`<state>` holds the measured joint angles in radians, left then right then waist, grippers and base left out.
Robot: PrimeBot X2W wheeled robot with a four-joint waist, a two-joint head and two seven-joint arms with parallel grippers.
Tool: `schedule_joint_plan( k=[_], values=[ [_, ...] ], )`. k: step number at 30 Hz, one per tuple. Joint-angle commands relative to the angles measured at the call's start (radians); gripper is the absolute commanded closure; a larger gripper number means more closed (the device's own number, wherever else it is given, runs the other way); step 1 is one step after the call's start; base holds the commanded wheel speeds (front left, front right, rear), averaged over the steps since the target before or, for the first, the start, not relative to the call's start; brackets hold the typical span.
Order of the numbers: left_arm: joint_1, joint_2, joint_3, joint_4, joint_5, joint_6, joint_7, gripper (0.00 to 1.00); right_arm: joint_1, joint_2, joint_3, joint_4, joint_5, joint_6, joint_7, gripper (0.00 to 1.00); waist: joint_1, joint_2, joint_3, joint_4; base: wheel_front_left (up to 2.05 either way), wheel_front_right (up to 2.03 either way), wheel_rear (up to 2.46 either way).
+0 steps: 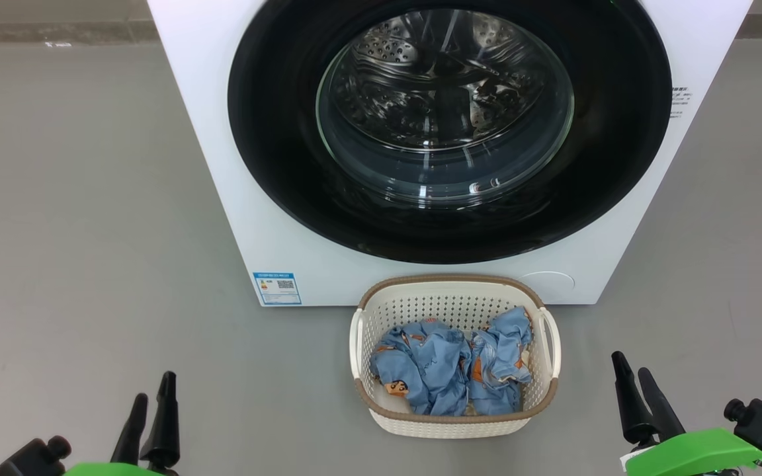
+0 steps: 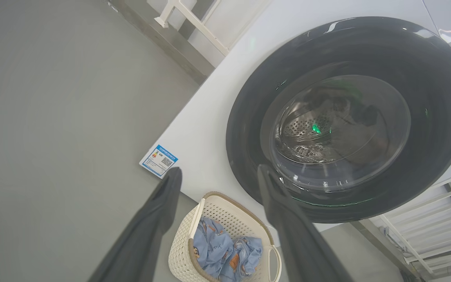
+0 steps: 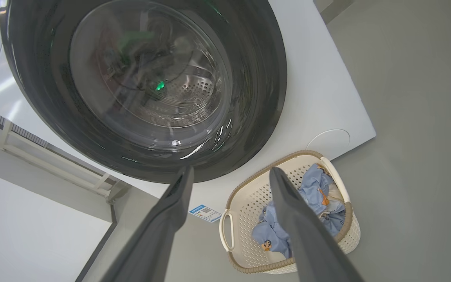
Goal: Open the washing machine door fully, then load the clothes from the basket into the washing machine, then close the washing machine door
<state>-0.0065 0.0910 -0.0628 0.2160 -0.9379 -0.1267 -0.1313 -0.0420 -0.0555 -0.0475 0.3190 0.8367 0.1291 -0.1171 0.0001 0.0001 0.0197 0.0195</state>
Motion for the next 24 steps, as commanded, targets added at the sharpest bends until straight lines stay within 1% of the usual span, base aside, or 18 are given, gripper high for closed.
schedule_joint_plan(
  k=[1,18,24],
  values=[
    [-0.031,0.023,0.017,-0.033,0.031,-0.003,-0.012,0.00,-0.035,-0.002,0.015,-0.026,-0.037,0.001,-0.016,0.00,-0.0001,-0.0001,-0.001,0.000,0.00,0.00,0.00],
    [-0.032,0.031,0.014,-0.052,0.195,-0.003,-0.051,0.00,-0.039,0.000,0.029,-0.018,-0.222,0.001,-0.059,0.00,-0.0001,-0.0001,0.007,0.005,0.00,0.00,0.00],
    [-0.032,0.035,0.014,-0.058,0.269,-0.003,-0.068,0.00,-0.040,0.002,0.030,-0.017,-0.305,0.001,-0.077,0.00,-0.0001,-0.0001,0.006,0.005,0.00,0.00,0.00]
  ],
)
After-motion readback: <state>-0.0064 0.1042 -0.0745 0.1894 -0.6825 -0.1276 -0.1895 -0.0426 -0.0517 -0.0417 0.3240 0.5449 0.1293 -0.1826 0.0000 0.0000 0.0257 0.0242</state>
